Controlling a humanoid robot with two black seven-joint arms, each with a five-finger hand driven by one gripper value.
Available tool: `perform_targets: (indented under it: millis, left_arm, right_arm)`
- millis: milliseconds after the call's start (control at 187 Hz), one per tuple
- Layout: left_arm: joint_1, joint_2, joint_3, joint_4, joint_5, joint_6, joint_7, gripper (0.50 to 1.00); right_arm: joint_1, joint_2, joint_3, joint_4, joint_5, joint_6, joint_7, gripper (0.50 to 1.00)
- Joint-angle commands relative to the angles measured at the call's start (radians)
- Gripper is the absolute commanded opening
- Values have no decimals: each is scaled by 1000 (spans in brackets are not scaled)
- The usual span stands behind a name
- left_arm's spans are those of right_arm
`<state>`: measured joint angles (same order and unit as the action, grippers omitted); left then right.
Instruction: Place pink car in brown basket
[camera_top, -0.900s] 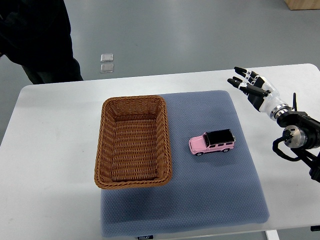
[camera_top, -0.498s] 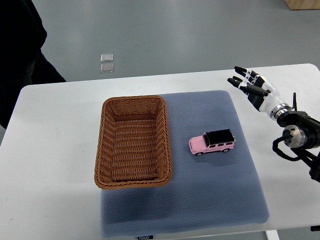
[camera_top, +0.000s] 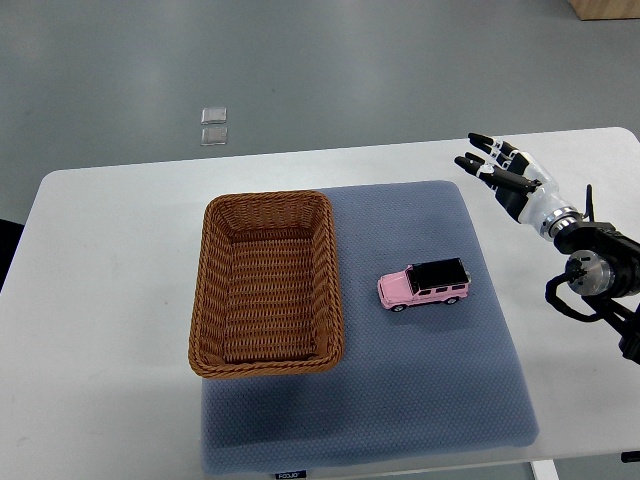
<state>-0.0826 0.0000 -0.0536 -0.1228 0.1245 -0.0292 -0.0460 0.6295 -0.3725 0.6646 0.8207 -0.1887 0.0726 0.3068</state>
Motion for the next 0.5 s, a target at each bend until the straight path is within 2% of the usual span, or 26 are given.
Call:
perform_targets:
  millis: [0, 236, 493]
  left_arm:
    - [0, 0, 0, 0, 0, 0, 0, 1000]
    - [0, 0, -3, 2, 0, 0, 0, 1000]
    - [1, 0, -8, 3, 0, 0, -2, 1000]
  right_arm:
    - [3, 0, -2, 0, 0, 1, 0, 911]
    - [6, -6, -5, 5, -66, 4, 3, 911]
    - [12, -46, -7, 25, -135, 62, 5, 911]
